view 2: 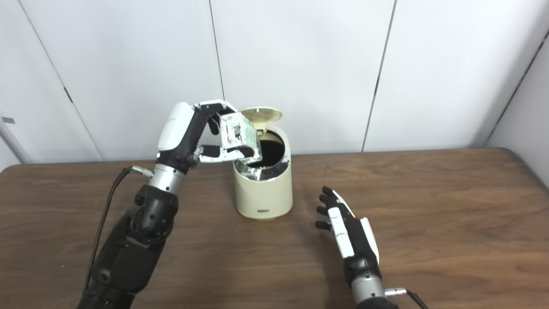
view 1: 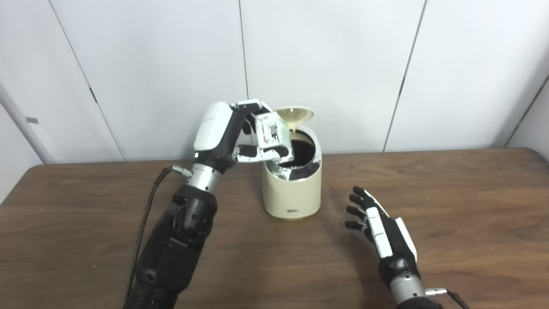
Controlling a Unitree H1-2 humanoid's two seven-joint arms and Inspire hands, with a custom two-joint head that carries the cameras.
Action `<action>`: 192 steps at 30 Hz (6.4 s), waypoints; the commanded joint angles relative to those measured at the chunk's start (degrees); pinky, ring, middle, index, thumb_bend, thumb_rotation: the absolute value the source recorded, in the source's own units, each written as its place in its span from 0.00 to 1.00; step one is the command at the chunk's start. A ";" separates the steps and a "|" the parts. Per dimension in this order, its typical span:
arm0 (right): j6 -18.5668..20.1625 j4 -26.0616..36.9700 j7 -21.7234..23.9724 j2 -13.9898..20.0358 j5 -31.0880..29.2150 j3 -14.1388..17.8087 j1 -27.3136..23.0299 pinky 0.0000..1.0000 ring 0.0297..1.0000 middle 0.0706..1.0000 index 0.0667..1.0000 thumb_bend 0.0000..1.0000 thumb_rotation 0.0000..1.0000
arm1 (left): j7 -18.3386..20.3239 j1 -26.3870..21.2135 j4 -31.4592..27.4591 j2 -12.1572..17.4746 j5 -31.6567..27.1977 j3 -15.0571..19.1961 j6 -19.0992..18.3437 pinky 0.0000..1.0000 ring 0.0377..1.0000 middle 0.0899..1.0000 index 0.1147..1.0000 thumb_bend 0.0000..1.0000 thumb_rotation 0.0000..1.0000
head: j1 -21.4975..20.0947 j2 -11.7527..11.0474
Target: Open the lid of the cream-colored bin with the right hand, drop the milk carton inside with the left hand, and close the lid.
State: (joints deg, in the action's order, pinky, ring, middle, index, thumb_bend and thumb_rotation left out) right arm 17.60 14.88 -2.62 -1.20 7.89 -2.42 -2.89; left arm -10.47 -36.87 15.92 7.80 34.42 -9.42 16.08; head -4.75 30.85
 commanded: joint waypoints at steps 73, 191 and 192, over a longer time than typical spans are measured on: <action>-1.60 2.12 0.13 2.42 5.27 -2.46 -1.94 0.76 0.82 0.80 0.88 0.39 0.95 | -5.33 -3.53 5.39 0.58 -0.95 -1.52 6.41 0.36 0.40 0.48 0.52 0.95 0.01 | 0.91 0.77; 5.60 -3.22 11.33 16.63 21.73 -9.85 -35.66 0.78 0.87 0.91 0.91 0.50 1.00 | 13.25 31.28 -24.32 -3.52 -37.35 13.46 -27.60 1.00 1.00 1.00 1.00 0.46 0.99 | 3.16 1.84; 5.65 -3.56 11.90 16.81 22.19 -10.15 -36.25 0.78 0.88 0.91 0.92 0.49 1.00 | 13.13 31.30 -24.30 -3.44 -36.89 13.28 -27.70 1.00 1.00 1.00 1.00 0.47 1.00 | 3.21 1.76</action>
State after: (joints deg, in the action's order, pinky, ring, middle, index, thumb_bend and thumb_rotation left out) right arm 23.42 11.07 8.90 14.78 28.85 -12.59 -35.40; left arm 2.82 -4.99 -7.54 4.06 -2.72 4.11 -12.63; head -1.50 32.61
